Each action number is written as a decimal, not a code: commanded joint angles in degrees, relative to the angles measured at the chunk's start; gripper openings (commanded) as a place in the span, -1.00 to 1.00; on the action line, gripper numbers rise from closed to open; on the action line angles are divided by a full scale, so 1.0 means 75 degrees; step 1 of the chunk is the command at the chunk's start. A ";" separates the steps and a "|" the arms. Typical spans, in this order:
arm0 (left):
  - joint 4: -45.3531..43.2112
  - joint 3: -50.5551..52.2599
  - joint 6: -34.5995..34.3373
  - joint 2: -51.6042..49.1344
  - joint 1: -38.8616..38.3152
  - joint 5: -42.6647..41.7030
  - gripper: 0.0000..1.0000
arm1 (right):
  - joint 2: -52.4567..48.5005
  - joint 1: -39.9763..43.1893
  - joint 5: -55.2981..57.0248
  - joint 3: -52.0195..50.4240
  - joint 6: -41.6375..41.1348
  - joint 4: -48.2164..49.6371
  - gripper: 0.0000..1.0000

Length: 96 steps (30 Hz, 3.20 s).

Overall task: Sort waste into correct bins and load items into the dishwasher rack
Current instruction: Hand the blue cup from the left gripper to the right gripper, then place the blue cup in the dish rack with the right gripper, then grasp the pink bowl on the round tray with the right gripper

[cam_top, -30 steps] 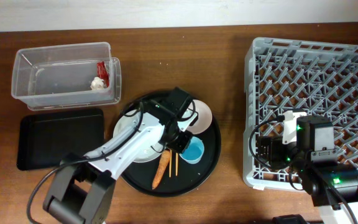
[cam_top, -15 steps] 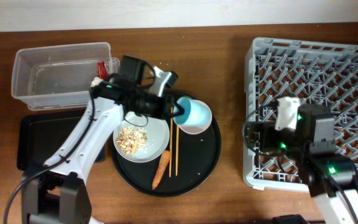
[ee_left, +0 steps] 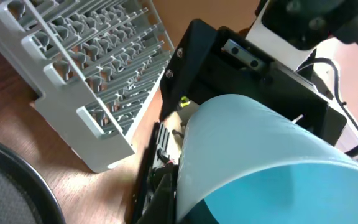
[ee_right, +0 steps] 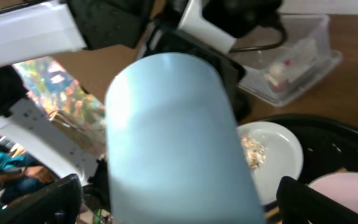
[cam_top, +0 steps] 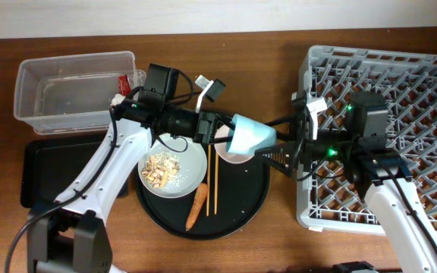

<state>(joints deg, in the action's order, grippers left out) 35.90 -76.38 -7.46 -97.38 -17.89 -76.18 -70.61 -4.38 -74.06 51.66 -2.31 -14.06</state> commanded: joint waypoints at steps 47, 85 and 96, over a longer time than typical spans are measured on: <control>0.3159 -0.0102 0.0207 0.1148 0.2495 0.8973 -0.06 | 0.0460 0.0516 0.8714 0.2876 -0.0017 -0.6449 -0.14; 0.3363 -0.0102 0.0204 0.1145 0.2495 0.8958 0.23 | -0.1539 0.4368 0.6534 0.4124 0.0289 -0.7498 0.86; 0.3369 -0.0099 0.0204 0.1145 0.2495 0.8961 0.36 | -0.3290 -0.1679 0.7997 0.4121 -0.0458 -0.5301 0.53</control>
<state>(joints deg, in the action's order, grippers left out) 61.08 -76.97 -6.61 -89.47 0.47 -9.15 -91.29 -13.98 -17.34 81.95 -3.22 -55.68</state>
